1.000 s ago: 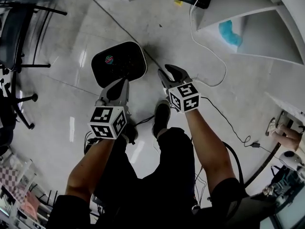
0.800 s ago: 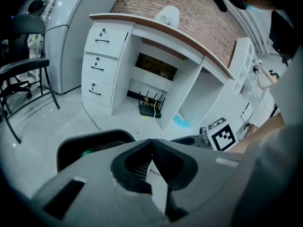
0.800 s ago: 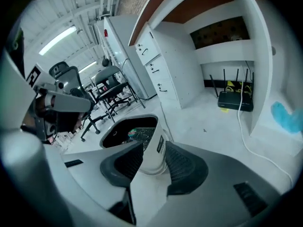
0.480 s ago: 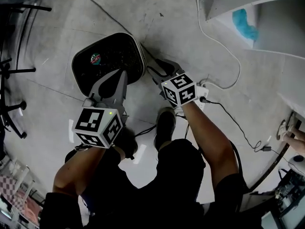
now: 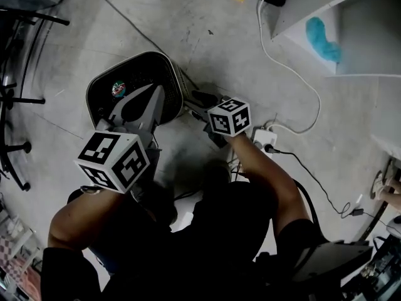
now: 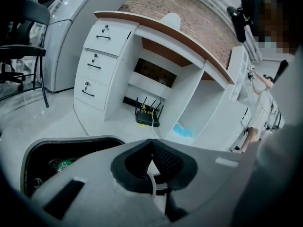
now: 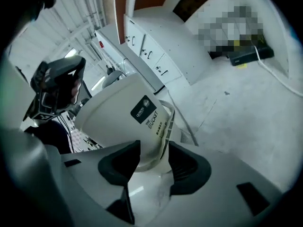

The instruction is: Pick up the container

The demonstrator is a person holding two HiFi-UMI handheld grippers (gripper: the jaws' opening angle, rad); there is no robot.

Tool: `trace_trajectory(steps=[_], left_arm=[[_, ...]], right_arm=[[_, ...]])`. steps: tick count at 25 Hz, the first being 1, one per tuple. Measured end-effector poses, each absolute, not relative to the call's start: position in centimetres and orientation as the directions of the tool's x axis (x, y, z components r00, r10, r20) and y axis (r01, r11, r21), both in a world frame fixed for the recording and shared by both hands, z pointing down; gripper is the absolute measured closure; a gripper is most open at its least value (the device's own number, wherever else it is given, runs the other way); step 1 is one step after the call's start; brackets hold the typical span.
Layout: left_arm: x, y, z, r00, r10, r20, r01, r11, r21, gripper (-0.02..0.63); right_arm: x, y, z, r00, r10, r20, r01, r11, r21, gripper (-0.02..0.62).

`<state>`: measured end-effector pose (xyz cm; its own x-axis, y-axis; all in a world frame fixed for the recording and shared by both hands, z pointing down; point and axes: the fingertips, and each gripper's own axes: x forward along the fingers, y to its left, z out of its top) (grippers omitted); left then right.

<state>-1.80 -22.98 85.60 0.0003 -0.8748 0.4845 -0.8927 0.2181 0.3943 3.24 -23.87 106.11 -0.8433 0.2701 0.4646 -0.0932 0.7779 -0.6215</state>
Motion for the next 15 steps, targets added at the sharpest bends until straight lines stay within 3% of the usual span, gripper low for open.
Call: trace_trajectory(steps=[5,10,15], left_arm=[[-1.8,-22.2,85.5,-0.013,-0.873,0.488,-0.915,0.207,0.345,0.597],[-1.8,-22.0,85.8,0.002,-0.873,0.488,-0.926,0.182,0.331,0.597],[-1.9,-22.7,85.4,0.012,-0.883,0.468,-0.942,0.148,0.303,0.597]], right_arm=[[3.5,-23.1,108.1,-0.838,0.359,0.411,-0.073,0.672,-0.737,0.443],[3.5,-22.6,108.9,-0.852,0.442,0.279,-0.08,0.418,-0.905,0.461],[3.7,-23.3,108.3,-0.841,0.397,0.367,-0.168,0.453,-0.875,0.489]])
